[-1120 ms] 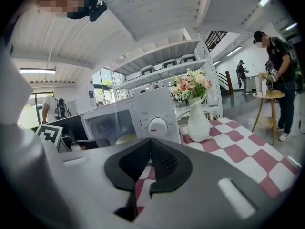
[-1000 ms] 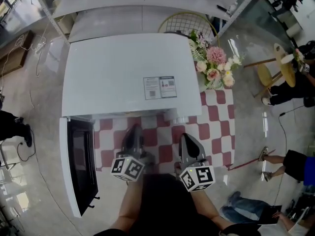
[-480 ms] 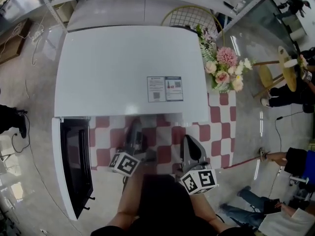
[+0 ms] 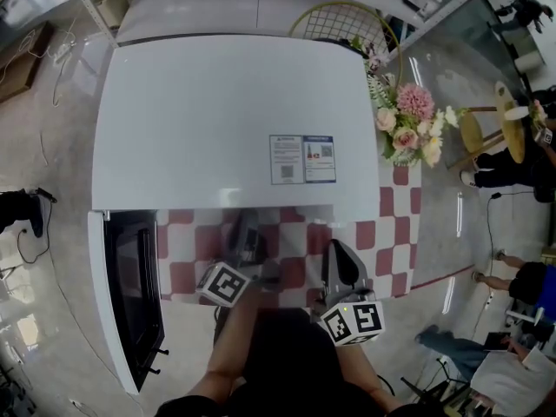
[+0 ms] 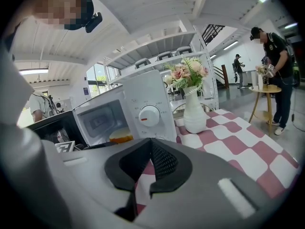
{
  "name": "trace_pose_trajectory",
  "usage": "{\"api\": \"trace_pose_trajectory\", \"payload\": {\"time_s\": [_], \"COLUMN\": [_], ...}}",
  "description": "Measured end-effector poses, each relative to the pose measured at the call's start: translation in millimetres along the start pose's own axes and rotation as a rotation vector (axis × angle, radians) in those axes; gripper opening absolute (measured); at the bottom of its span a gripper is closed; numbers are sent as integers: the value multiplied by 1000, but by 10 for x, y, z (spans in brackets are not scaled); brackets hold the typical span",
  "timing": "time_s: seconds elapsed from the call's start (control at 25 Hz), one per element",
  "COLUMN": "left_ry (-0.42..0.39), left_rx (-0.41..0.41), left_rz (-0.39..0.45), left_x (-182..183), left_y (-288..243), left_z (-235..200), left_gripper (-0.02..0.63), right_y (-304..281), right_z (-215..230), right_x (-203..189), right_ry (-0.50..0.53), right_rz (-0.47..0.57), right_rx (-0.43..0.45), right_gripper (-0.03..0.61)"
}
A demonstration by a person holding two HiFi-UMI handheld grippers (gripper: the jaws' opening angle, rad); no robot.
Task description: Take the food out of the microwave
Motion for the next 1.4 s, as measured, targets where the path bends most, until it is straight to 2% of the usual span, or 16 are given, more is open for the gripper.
{"api": "trace_pose_trajectory", "payload": {"time_s": [0.2,0.36,0.68,0.8,0.92,1.0,1.24,1.4], "left_ry": [104,137,203,245,301,340,364,349], "left_rx": [-28,-30,-1,5,49,73,120,101], "left_rz": [20,26,23,21,23,31,28,59], "left_x": [-1,27,23,34,47,53,69,115], "left_y": [-77,-107,-123,-141,-165,-185,-179,-228], "left_z": [-2,-32,-63,-39,-1,30,49,92], "left_gripper": [115,121,126,124,126,107,103,28], "right_y": [-27,-49,-85,-95,-106,-110,-111,-105], "right_z": [9,17,27,35,34,31,36,60], "right_x": [-7,-6,1,-8,-14,-13,-10,-41], "right_ry": [2,5,9,11,11,11,13,18], "right_rz": [-9,-11,-17,-19,-23,-24,-25,-31], "right_rx": [-10,-13,-18,-20,-19,-18,-22,-28], "right_gripper": [0,0,0,0,1,0,0,1]}}
Point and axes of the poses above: the fingertips, and each gripper's own axes: y backward along the fingers, z to its right, x out of its top, the point moved 9 cm from there along y, backward along the fingers, and after that the axes turned 4 degrees about -z, right-handed, at the moved point
